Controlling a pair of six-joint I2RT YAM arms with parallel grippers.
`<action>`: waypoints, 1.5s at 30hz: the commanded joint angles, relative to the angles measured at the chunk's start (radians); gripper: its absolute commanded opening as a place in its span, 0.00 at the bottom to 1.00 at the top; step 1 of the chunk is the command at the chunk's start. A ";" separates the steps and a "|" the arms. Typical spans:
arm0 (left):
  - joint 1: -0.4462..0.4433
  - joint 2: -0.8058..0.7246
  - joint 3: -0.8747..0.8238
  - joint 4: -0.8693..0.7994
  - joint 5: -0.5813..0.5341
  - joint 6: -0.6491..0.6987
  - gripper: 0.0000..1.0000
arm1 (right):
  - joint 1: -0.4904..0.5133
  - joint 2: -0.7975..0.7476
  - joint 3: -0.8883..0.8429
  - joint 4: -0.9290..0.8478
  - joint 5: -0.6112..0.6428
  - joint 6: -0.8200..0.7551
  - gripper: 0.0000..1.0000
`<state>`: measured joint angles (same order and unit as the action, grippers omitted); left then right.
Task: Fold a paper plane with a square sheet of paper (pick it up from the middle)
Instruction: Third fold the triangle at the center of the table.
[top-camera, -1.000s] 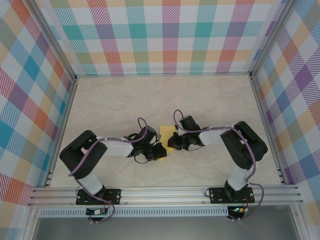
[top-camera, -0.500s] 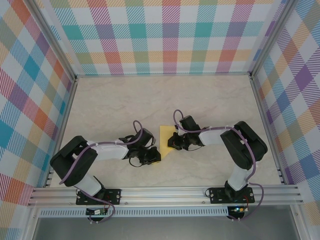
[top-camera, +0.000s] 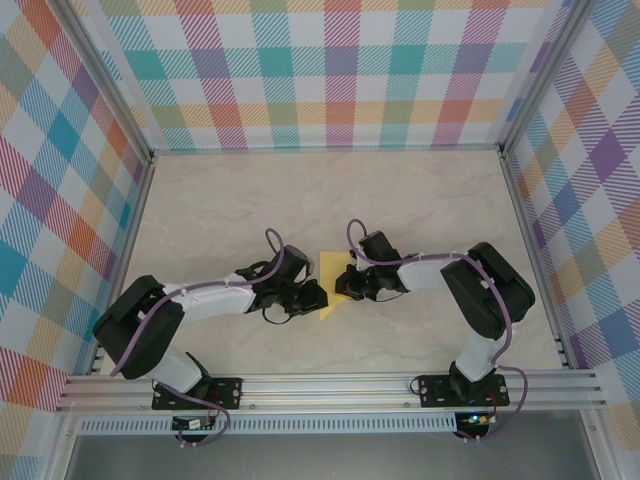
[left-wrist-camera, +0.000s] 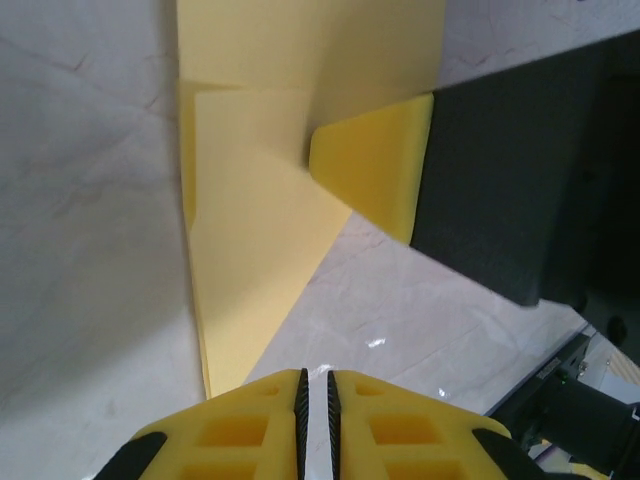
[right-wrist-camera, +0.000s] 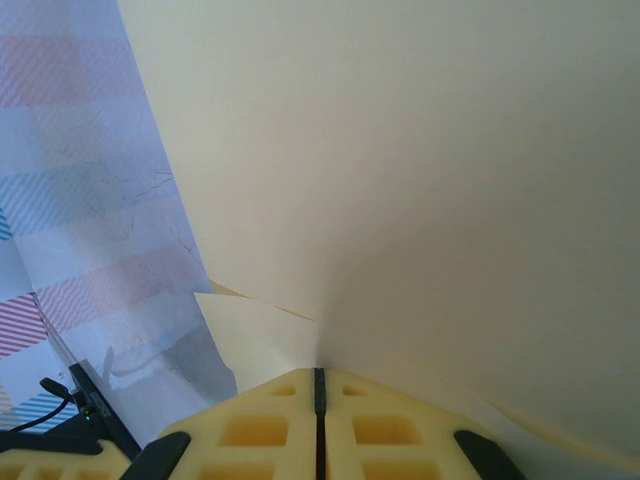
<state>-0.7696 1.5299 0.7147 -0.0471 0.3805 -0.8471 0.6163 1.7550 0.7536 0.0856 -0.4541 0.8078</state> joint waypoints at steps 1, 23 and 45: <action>0.008 0.067 0.029 0.075 0.006 -0.016 0.15 | -0.001 0.014 -0.005 -0.078 0.074 0.009 0.08; 0.007 0.145 -0.010 -0.069 -0.127 0.047 0.09 | 0.020 -0.141 0.005 -0.060 0.028 0.019 0.08; 0.006 0.156 -0.009 -0.114 -0.158 0.085 0.06 | 0.035 -0.028 -0.104 0.097 0.136 0.031 0.07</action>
<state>-0.7692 1.6615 0.7414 -0.0090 0.3202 -0.7979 0.6674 1.7065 0.6819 0.1585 -0.4034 0.8524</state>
